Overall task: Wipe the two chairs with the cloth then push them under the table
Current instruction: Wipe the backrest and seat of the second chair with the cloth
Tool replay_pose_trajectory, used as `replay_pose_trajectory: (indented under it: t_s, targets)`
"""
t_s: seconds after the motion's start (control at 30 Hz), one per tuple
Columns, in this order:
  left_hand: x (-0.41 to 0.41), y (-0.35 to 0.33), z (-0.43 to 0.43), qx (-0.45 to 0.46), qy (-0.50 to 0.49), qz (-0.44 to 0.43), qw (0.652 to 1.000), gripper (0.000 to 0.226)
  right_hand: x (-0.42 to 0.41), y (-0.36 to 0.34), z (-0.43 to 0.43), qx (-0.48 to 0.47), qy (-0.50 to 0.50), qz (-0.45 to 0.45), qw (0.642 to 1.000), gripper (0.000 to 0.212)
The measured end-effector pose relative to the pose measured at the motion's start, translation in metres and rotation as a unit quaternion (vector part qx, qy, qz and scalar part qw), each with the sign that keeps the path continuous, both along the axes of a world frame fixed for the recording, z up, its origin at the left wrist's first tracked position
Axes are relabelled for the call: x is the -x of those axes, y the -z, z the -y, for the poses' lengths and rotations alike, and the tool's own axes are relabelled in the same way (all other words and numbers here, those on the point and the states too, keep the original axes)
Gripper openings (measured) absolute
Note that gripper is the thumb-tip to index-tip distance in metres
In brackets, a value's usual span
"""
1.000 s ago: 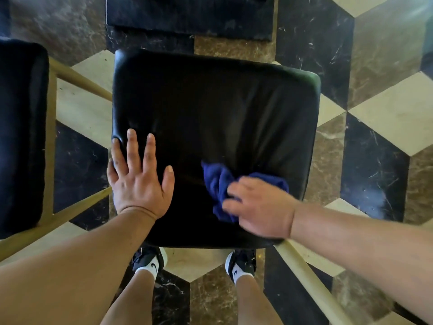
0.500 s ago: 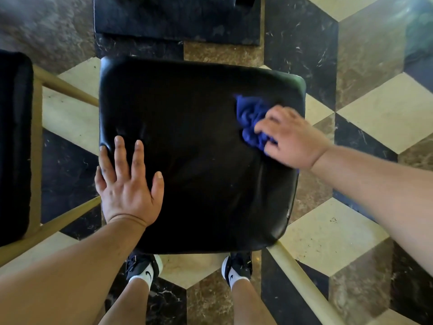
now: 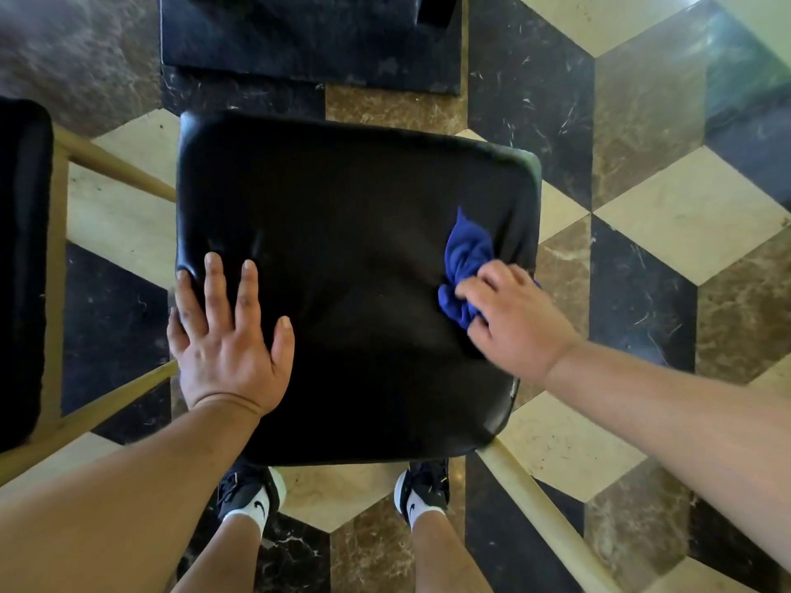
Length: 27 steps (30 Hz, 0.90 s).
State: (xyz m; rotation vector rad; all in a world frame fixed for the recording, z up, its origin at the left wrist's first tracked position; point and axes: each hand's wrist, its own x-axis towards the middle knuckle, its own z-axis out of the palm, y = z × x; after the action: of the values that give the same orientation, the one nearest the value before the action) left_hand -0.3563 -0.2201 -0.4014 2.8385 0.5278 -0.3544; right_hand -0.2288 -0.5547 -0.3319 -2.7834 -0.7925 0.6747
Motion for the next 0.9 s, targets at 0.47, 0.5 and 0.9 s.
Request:
replay_pose_trajectory:
  t_s: [0.47,0.5,0.9]
  targets:
    - [-0.002,-0.005,0.003,0.005,-0.003,-0.014,1.0,0.078,0.063,-0.007,-0.003,-0.009,-0.404,-0.143,0.904,0.027]
    - [-0.002,-0.006,0.004,0.005,-0.003,-0.016,1.0,0.078,0.056,-0.006,-0.005,-0.01,-0.402,-0.132,0.906,0.029]
    - [-0.002,-0.004,0.006,-0.013,-0.002,-0.017,1.0,0.078,-0.071,0.012,-0.121,-0.168,0.181,0.025,0.969,0.051]
